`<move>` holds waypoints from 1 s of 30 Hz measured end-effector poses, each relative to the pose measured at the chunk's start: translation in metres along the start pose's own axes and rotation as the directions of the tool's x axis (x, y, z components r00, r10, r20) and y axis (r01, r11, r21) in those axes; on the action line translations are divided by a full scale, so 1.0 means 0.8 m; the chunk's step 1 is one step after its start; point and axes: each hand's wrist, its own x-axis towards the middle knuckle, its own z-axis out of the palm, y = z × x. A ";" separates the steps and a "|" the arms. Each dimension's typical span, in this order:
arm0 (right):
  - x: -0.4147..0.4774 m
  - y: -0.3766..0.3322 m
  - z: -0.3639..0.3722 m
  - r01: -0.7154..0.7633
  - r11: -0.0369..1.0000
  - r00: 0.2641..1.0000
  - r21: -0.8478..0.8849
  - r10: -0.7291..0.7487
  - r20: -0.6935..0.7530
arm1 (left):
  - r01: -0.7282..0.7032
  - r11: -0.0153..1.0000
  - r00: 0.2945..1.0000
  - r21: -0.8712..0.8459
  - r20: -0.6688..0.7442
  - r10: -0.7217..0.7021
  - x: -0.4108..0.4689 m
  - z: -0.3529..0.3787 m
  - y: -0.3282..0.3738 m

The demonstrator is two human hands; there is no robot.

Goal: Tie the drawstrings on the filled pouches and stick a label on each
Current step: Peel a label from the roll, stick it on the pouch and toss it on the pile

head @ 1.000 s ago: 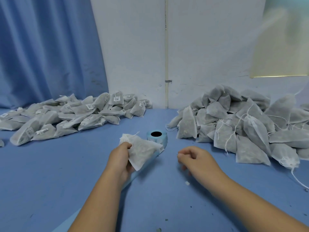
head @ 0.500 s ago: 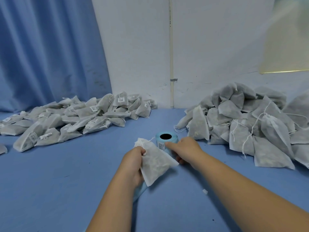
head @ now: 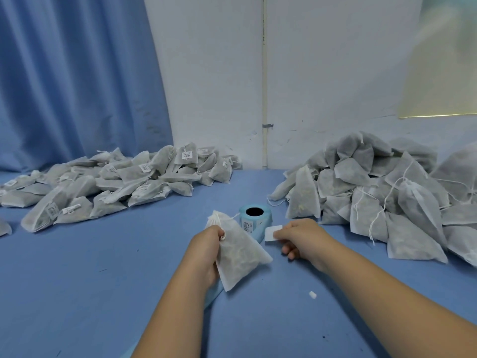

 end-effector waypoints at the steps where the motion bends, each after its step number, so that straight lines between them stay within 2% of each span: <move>1: -0.006 0.001 -0.005 -0.006 1.000 1.000 0.005 0.007 -0.022 | -0.021 1.000 1.000 0.018 -0.007 0.022 0.000 0.001 0.000; 3: -0.024 0.005 -0.016 0.020 0.999 0.997 -0.032 -0.023 -0.076 | -0.073 0.995 0.997 0.072 -0.032 0.076 -0.001 0.005 0.000; 7: -0.071 0.011 -0.038 0.169 0.974 0.968 -0.149 -0.193 -0.163 | -0.219 0.939 0.969 0.266 -0.052 0.241 -0.017 0.024 -0.007; 10: -0.106 0.012 -0.049 0.252 0.960 0.933 -0.123 -0.275 -0.233 | -0.311 0.901 0.944 0.304 -0.007 0.329 -0.031 0.041 -0.018; 13: -0.136 0.012 -0.044 0.388 0.918 0.854 -0.083 -0.392 -0.341 | -0.378 0.863 0.922 0.336 0.054 0.383 -0.044 0.058 -0.032; 17: -0.163 0.010 -0.029 0.539 0.810 0.722 -0.231 -0.586 -0.367 | -0.460 0.802 0.885 0.382 0.123 0.449 -0.056 0.079 -0.050; 22: -0.173 0.017 -0.021 0.562 0.724 0.666 -0.400 -0.683 -0.301 | -0.525 0.738 0.847 0.424 0.178 0.501 -0.072 0.095 -0.061; 26: -0.172 0.015 -0.030 0.533 0.718 0.639 -0.446 -0.688 -0.344 | -0.587 0.682 0.803 0.437 0.206 0.559 -0.083 0.101 -0.066; 30: -0.173 0.014 -0.038 0.528 0.712 0.609 -0.464 -0.698 -0.377 | -0.659 0.563 0.722 0.498 0.210 0.659 -0.089 0.102 -0.067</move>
